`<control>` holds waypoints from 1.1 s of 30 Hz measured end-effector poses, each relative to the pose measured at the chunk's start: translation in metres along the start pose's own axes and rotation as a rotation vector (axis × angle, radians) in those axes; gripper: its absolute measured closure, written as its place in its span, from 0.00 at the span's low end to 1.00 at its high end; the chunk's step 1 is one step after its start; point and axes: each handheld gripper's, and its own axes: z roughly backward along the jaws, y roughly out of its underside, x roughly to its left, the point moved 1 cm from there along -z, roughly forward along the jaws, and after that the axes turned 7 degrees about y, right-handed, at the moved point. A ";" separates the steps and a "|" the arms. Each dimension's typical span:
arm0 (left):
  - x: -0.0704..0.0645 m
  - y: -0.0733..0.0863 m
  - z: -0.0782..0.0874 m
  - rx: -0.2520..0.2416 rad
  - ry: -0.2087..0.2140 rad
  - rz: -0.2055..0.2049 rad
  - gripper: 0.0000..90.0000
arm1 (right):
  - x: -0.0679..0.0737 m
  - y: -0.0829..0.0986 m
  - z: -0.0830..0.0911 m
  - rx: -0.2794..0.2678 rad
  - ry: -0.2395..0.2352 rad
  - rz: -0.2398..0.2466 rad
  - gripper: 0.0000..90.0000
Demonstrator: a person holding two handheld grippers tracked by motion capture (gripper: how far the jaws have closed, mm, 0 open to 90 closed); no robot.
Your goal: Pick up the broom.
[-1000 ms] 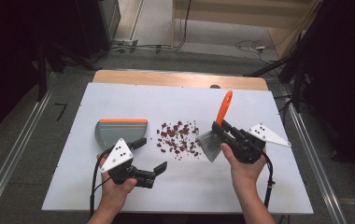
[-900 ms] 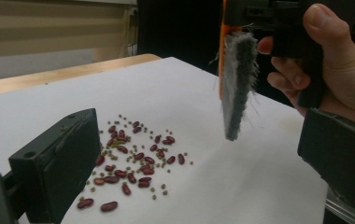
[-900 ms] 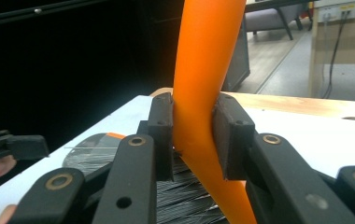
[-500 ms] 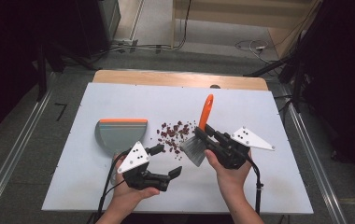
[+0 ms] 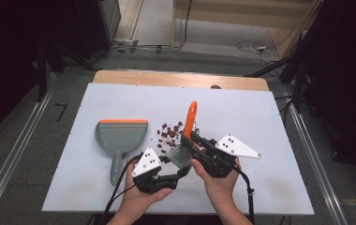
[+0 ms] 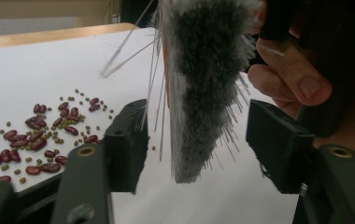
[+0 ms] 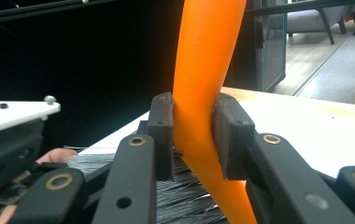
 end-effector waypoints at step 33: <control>0.040 -0.006 0.032 0.034 0.123 -0.035 0.95 | -0.014 -0.003 -0.008 0.074 -0.245 0.092 0.58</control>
